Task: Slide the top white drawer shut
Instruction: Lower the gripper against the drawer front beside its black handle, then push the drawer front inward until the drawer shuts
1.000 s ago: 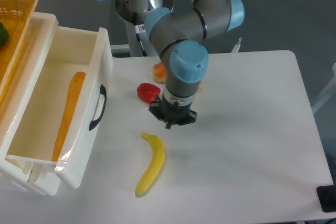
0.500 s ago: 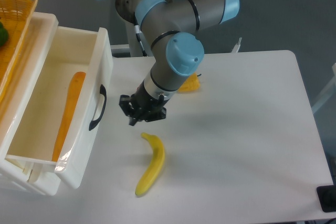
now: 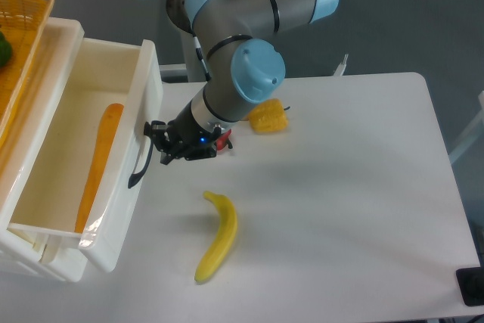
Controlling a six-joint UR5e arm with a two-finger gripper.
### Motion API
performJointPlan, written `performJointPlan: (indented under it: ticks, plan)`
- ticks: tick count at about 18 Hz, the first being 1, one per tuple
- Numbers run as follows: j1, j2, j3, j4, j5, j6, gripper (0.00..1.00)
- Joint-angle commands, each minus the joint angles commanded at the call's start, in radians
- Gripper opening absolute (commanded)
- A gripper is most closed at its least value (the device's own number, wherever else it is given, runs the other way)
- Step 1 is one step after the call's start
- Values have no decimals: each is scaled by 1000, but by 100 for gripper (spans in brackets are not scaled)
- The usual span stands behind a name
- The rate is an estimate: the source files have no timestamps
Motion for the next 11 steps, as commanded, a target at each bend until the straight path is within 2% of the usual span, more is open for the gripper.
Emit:
performJointPlan:
  ticks: [11]
  plan:
    - [-58,0,15,2,-15,-2,9]
